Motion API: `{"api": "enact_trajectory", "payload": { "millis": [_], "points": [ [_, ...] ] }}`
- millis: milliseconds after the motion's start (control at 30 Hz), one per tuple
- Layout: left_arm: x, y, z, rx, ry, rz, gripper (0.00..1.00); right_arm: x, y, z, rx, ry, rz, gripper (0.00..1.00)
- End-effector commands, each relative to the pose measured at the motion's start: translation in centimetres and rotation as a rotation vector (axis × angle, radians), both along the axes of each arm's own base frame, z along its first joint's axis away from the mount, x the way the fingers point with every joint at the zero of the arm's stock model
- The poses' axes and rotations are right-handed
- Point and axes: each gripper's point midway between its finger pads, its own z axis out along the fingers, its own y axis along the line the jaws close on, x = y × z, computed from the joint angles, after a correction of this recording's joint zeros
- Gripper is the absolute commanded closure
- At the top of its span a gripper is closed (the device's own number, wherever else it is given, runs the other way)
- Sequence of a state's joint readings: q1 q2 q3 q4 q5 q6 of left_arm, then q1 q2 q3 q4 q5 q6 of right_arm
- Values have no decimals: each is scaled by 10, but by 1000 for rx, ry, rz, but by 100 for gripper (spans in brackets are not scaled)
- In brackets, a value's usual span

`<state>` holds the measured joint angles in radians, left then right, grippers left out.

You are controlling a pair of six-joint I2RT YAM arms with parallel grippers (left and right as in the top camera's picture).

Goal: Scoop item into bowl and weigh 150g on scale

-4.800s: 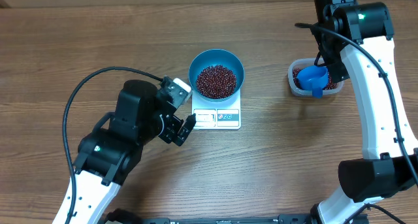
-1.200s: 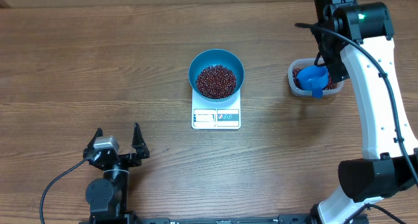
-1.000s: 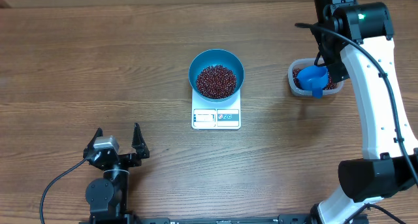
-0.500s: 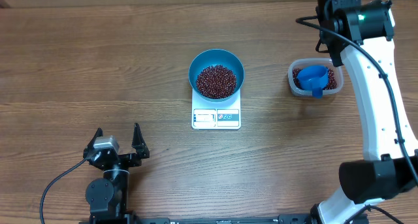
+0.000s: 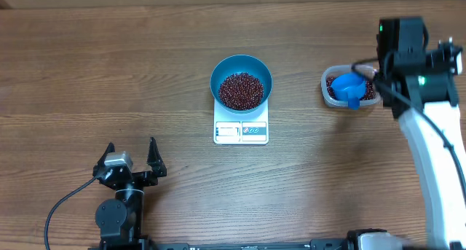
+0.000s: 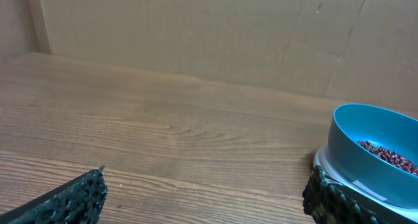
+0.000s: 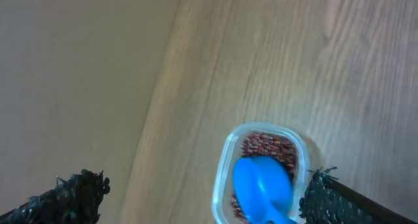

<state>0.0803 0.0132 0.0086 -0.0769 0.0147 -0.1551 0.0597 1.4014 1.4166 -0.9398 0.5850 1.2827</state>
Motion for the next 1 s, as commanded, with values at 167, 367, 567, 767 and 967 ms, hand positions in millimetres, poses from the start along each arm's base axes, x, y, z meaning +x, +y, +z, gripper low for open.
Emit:
{"api": "enact_trajectory", "payload": {
  "millis": [167, 367, 567, 767, 967],
  "points": [
    [0, 0, 0, 1, -3, -3, 0, -43, -14, 5, -31, -137, -50, 0],
    [0, 0, 0, 1, -4, -3, 1, -57, -24, -1, -55, -326, -100, 0],
    [0, 0, 0, 1, -3, -3, 1, -82, -23, -31, -32, -507, -98, 0],
    [0, 0, 0, 1, -4, -3, 0, -105, -20, -68, -3, -645, -76, 0],
    [0, 0, 0, 1, -3, -3, 0, -120, -16, -100, 18, -711, -50, 0]
  ]
}}
